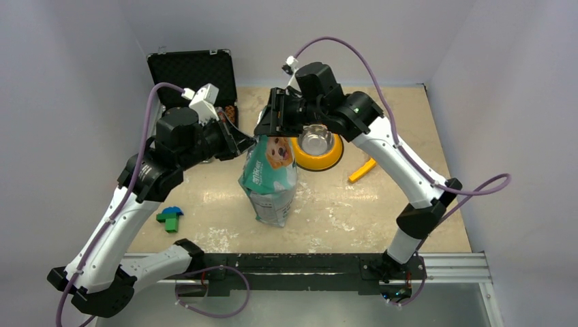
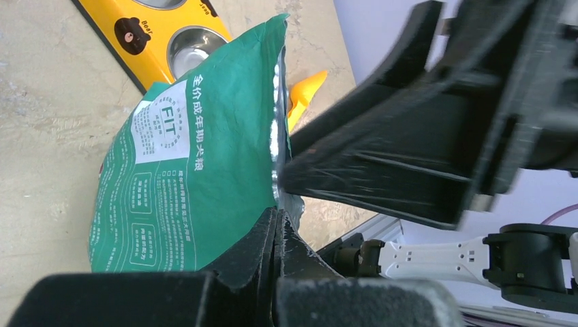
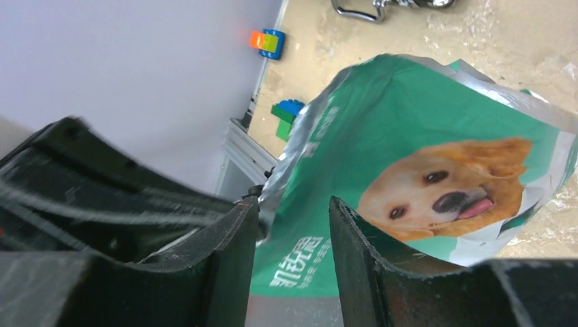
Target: Serve the pet food
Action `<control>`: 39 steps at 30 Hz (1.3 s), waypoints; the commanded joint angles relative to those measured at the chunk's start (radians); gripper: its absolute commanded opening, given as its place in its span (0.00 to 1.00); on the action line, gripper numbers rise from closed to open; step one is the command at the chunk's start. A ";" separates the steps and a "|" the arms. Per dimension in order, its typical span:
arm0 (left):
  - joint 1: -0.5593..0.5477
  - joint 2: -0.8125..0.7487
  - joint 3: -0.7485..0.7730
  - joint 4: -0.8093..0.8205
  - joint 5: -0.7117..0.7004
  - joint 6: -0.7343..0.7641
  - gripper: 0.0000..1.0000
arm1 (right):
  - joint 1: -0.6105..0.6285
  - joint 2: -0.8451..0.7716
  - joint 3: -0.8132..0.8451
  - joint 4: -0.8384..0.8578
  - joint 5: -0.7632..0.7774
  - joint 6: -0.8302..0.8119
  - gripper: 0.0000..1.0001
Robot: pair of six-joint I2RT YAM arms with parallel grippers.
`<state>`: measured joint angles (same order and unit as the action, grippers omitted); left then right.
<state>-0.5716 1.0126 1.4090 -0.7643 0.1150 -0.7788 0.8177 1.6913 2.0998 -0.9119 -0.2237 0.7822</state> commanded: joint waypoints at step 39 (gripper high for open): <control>-0.011 -0.001 0.143 -0.161 -0.344 0.038 0.00 | 0.145 -0.091 -0.124 -0.066 0.465 -0.205 0.00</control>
<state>-0.5907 1.0336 1.5024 -0.8917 -0.1883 -0.7471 0.9623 1.6718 1.9915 -1.0191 0.1844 0.6815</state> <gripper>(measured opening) 0.011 0.006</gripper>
